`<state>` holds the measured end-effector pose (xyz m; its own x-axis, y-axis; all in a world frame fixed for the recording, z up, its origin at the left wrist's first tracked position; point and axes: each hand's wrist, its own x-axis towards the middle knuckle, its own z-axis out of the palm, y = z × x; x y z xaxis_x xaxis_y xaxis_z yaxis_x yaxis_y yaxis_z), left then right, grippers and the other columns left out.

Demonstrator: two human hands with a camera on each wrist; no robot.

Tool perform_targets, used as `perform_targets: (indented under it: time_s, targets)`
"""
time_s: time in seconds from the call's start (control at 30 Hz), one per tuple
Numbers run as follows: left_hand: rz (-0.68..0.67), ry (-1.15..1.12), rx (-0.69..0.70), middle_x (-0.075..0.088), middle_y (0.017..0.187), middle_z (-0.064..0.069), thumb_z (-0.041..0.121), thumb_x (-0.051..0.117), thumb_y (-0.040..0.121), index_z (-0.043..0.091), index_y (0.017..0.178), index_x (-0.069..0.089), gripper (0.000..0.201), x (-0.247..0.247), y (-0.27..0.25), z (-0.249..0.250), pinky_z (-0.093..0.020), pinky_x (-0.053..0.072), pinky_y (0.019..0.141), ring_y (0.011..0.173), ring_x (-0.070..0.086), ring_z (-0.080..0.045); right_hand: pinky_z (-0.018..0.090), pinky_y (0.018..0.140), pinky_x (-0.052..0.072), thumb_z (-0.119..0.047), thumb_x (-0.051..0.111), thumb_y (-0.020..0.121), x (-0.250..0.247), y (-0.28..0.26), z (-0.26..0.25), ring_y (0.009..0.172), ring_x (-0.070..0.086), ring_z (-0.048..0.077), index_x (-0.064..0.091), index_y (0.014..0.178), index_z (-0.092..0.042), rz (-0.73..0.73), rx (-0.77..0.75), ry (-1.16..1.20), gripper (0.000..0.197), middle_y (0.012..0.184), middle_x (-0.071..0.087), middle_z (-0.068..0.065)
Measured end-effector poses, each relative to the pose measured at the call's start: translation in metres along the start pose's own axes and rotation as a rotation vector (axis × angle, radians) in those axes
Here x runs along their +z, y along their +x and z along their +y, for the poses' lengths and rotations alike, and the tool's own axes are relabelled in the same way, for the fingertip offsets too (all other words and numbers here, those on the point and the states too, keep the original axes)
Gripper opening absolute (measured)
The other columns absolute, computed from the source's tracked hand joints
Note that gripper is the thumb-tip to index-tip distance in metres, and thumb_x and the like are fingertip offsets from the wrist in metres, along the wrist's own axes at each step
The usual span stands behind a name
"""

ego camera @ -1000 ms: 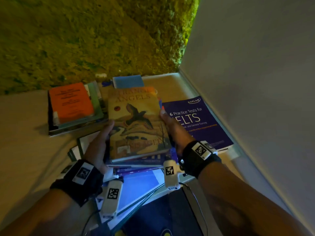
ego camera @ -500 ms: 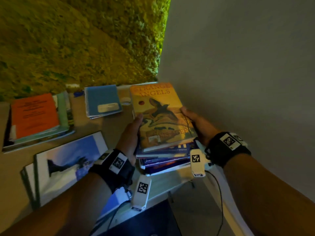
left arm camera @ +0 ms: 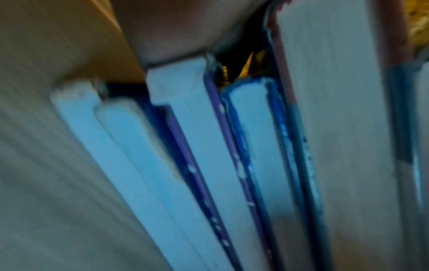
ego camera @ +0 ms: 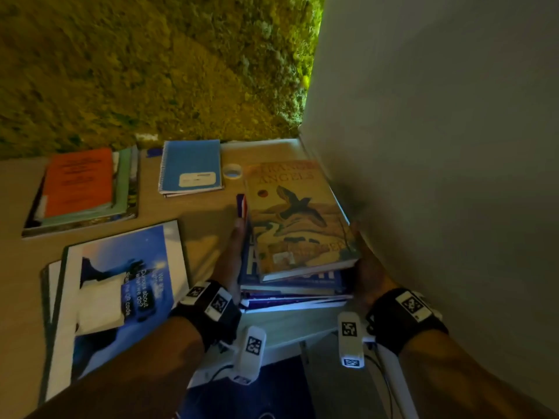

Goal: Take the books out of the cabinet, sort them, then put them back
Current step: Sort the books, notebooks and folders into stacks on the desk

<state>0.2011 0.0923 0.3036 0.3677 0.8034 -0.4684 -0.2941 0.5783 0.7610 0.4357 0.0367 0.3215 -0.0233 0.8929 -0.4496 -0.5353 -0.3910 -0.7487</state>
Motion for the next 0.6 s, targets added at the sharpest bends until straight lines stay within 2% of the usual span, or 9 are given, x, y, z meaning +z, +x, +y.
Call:
perform_targets:
  time_s: [0.07,0.17,0.23,0.3,0.37,0.43,0.47,0.53,0.6]
  targets:
    - [0.029,-0.018,0.009,0.062,0.139,-0.008,0.079,0.061,0.077,0.031,0.138,0.059,0.077,0.004,-0.001,-0.004,-0.056,0.041,0.11,0.126,0.06,-0.033,0.048,0.093,0.057,-0.068,0.075,0.065,-0.008,0.002,0.005,0.109,0.073,0.034,0.082,0.107,-0.012,-0.02,0.027,-0.002,0.07,0.124,0.072,0.019]
    - [0.045,-0.003,0.035,0.064,0.136,-0.007,0.075,0.061,0.08,0.03,0.138,0.059,0.074,0.003,-0.003,-0.004,-0.058,0.039,0.111,0.126,0.06,-0.033,0.062,0.12,0.031,-0.083,0.063,0.075,-0.012,0.003,0.012,0.138,0.05,0.044,0.065,0.136,-0.006,-0.062,0.15,0.031,0.098,0.148,0.053,0.027]
    - [0.001,0.009,0.048,0.064,0.136,-0.009,0.072,0.062,0.082,0.03,0.137,0.06,0.069,-0.003,-0.004,-0.002,-0.058,0.038,0.112,0.125,0.061,-0.033,0.062,0.119,0.033,-0.085,0.053,0.081,-0.011,-0.002,0.014,0.138,0.051,0.043,0.061,0.142,-0.012,-0.093,0.2,0.054,0.095,0.149,0.053,0.024]
    - [0.014,0.035,0.13,0.061,0.14,-0.009,0.067,0.063,0.083,0.034,0.141,0.054,0.067,-0.003,-0.003,0.008,-0.056,0.041,0.11,0.126,0.06,-0.031,0.054,0.107,0.048,-0.08,0.041,0.091,-0.011,0.001,0.007,0.125,0.065,0.033,0.064,0.138,-0.025,-0.022,0.109,0.012,0.076,0.142,0.062,0.017]
    - [-0.008,0.152,0.251,0.049,0.152,-0.007,0.059,0.062,0.087,0.035,0.15,0.039,0.071,0.002,-0.003,0.022,-0.054,0.04,0.111,0.136,0.051,-0.029,0.051,0.106,0.05,-0.077,0.043,0.092,-0.012,0.009,-0.003,0.126,0.065,0.028,0.057,0.143,-0.037,0.063,-0.022,-0.046,0.066,0.147,0.059,0.013]
    - [0.031,0.212,0.282,0.043,0.156,-0.004,0.064,0.063,0.083,0.032,0.154,0.034,0.083,0.007,-0.002,0.028,-0.054,0.035,0.115,0.141,0.045,-0.026,0.051,0.106,0.051,-0.068,0.045,0.097,-0.004,0.01,-0.008,0.129,0.063,0.03,0.052,0.148,-0.033,0.022,-0.096,-0.065,0.062,0.146,0.06,0.013]
    - [0.044,0.208,0.254,0.049,0.152,-0.003,0.067,0.062,0.082,0.032,0.152,0.037,0.082,0.011,-0.003,0.034,-0.052,0.039,0.114,0.137,0.051,-0.024,0.047,0.1,0.055,-0.06,0.043,0.101,0.001,0.009,-0.006,0.125,0.065,0.03,0.052,0.148,-0.027,-0.004,-0.094,-0.069,0.058,0.142,0.063,0.014]
    - [0.015,0.127,0.199,0.075,0.117,-0.001,0.062,0.047,0.095,0.028,0.139,0.052,0.055,0.014,-0.002,0.037,-0.036,0.061,0.085,0.103,0.073,-0.016,0.05,0.101,0.054,-0.04,0.04,0.108,0.007,0.008,0.001,0.131,0.06,0.034,0.045,0.152,-0.018,-0.035,-0.135,-0.052,0.049,0.147,0.057,0.018]
    - [0.002,0.029,0.112,0.079,0.087,0.001,0.054,0.036,0.102,0.026,0.133,0.053,0.045,0.011,-0.003,0.032,-0.025,0.06,0.056,0.077,0.077,-0.013,0.064,0.118,0.032,-0.025,0.044,0.107,0.0,0.011,0.009,0.148,0.039,0.039,0.036,0.158,-0.016,-0.011,-0.162,-0.033,0.052,0.162,0.037,0.018]
